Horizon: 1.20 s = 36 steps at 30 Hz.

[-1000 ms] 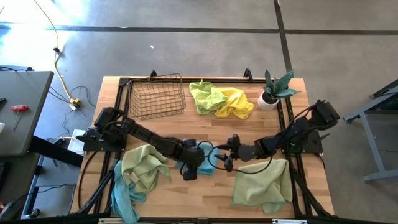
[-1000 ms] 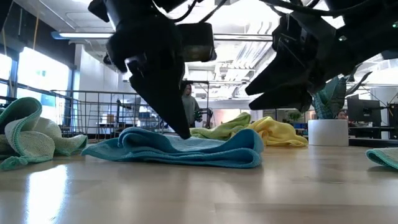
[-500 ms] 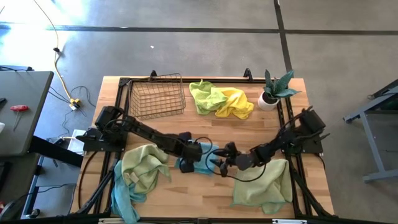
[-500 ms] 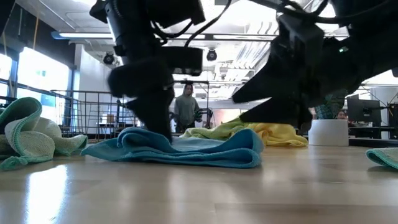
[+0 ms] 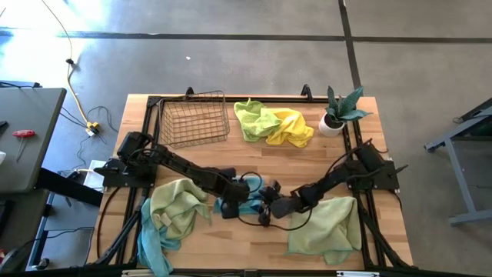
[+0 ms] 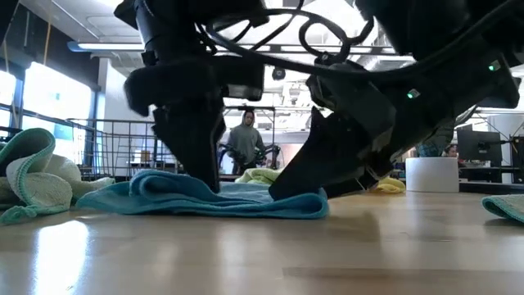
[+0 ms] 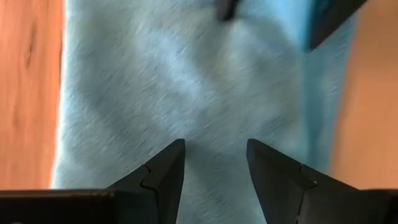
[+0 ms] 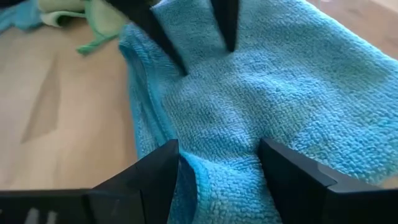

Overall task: Fold microfiber towels
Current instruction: Fold the right blue towel, then put the folded blue towel into the wire basket

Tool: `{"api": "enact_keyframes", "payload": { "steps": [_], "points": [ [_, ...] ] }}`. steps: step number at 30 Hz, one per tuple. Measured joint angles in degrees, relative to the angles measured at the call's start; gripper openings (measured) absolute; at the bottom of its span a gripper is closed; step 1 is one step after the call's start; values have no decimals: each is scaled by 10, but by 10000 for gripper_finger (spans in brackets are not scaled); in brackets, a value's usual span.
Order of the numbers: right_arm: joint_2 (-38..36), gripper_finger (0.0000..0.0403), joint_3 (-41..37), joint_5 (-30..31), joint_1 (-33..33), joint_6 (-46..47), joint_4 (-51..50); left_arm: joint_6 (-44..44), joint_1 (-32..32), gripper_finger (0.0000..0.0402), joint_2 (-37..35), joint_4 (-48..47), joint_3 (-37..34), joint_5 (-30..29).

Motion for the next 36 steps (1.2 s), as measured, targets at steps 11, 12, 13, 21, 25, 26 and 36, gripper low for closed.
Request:
{"api": "enact_keyframes", "payload": {
  "steps": [11,12,13,21,25,26,36],
  "points": [
    [-101,220,-28,-52,-2,-67,-89,-111,-6,163,-44,-86,2,-6],
    [-112,220,-27,-47,-3,-76,-95,-120,-9,163,-51,-106,2,-19],
    [-121,220,-27,-37,-4,-87,-108,-127,-13,163,-59,-117,2,-34],
    [-138,220,-27,-29,-23,-160,-145,-213,-32,163,-93,-115,-67,-101],
    [-138,220,-27,-45,-43,-184,-150,-253,-25,163,-105,-58,-118,-110],
    [-138,220,-27,-54,-48,-189,-151,-254,-22,163,-107,-31,-129,-106],
    [-138,220,-27,-79,-101,-208,-209,-258,32,162,-222,71,-272,-80]
  ]
}}
